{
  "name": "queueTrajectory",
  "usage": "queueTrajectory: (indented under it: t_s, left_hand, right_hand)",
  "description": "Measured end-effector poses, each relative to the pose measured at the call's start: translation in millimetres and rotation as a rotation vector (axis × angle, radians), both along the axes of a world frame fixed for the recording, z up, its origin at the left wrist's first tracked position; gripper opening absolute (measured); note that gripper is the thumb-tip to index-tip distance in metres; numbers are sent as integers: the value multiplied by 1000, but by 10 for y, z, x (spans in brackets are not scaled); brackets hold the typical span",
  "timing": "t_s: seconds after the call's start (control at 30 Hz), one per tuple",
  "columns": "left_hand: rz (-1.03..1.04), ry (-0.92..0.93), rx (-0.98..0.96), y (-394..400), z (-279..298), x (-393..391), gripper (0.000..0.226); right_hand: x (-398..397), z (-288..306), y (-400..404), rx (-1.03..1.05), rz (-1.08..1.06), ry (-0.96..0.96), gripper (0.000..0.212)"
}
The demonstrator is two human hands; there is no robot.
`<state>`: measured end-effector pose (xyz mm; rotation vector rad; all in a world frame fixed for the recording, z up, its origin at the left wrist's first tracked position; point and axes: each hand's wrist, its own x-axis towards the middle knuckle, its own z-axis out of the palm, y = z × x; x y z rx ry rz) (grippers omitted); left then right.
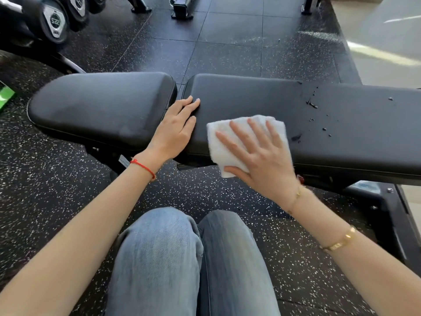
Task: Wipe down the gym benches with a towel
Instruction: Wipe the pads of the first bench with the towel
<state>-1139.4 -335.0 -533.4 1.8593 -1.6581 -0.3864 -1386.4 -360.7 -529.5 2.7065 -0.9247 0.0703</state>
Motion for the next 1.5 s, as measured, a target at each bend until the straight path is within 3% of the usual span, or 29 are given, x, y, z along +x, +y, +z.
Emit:
queueTrajectory:
  t_s: [0.13, 0.3, 0.57, 0.73, 0.87, 1.03, 1.13, 1.27, 1.5]
  left_hand:
    - [-1, 34, 6, -10, -2, 14, 46]
    - [-2, -16, -12, -6, -21, 31, 46]
    - [16, -28, -38, -3, -57, -20, 46]
    - [7, -74, -15, 4, 0, -24, 46]
    - [28, -116, -2, -15, 52, -93, 46]
    - [90, -153, -9, -66, 111, -202, 45]
    - [138, -156, -48, -118, 124, -310, 40]
    - [129, -204, -67, -168, 106, -431, 41]
    - [139, -224, -88, -143, 100, -472, 44]
  right_hand:
    - [354, -89, 139, -40, 0, -38, 71]
    - [-248, -171, 50, -76, -97, -201, 66]
    - [278, -154, 171, -38, -199, -198, 71]
    - [-180, -181, 105, -49, -159, -198, 68]
    - [-494, 2, -102, 62, -204, -182, 64]
    - [24, 137, -346, 234, -307, -174, 57]
    - [146, 146, -232, 227, -270, -142, 57]
    - [-300, 117, -21, 243, -207, -183, 59]
    - [-383, 206, -821, 354, -468, -223, 56]
